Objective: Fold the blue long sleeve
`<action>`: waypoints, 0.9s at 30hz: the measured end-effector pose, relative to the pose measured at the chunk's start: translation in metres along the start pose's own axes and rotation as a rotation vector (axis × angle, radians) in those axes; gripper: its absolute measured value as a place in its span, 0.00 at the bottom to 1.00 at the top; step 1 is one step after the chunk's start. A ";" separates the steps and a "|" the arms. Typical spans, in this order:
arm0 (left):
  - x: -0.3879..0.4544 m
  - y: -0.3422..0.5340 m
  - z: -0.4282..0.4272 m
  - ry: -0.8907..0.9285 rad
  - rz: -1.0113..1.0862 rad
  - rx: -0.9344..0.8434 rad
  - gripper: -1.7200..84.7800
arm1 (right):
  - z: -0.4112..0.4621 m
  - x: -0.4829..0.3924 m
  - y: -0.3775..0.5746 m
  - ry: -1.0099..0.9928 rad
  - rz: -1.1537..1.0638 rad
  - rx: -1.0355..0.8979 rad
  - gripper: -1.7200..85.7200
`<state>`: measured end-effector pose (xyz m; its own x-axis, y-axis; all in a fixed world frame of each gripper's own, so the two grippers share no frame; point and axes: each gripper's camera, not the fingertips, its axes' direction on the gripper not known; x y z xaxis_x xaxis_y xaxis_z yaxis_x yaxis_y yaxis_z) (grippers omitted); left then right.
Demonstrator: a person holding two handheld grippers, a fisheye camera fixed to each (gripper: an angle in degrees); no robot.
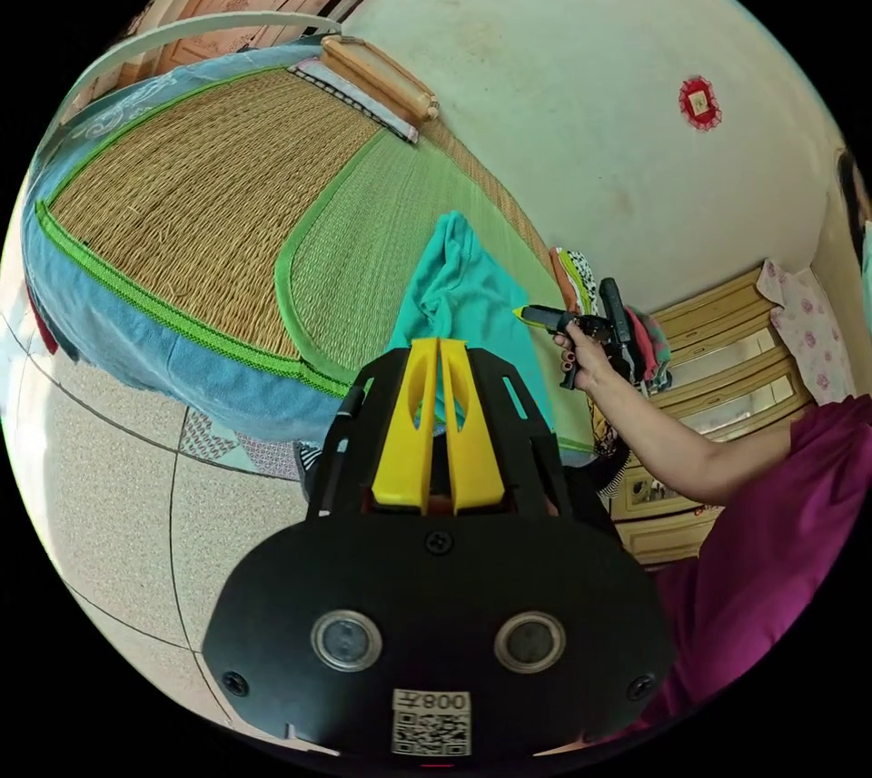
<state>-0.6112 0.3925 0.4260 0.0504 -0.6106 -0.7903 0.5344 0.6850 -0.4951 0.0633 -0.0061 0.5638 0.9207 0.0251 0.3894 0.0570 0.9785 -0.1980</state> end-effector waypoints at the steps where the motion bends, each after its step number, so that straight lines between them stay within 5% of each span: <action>1: 0.000 -0.001 0.012 -0.064 -0.008 -0.048 0.02 | 0.000 0.002 -0.002 -0.003 -0.002 -0.003 0.02; 15: 0.029 0.018 0.055 0.001 -0.033 -0.122 0.02 | -0.018 0.025 -0.020 -0.068 -0.035 -0.045 0.02; 22: 0.034 0.024 0.063 -0.050 -0.064 -0.102 0.02 | -0.054 -0.010 0.096 -0.227 -0.245 -0.081 0.02; 27: 0.038 0.028 0.081 -0.043 -0.096 -0.121 0.02 | -0.040 -0.002 0.183 -0.281 -0.202 -0.160 0.02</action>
<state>-0.5255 0.3559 0.4112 0.0415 -0.6907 -0.7220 0.4332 0.6636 -0.6099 0.0873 0.1646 0.4909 0.7440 -0.0881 0.6623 0.3067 0.9257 -0.2214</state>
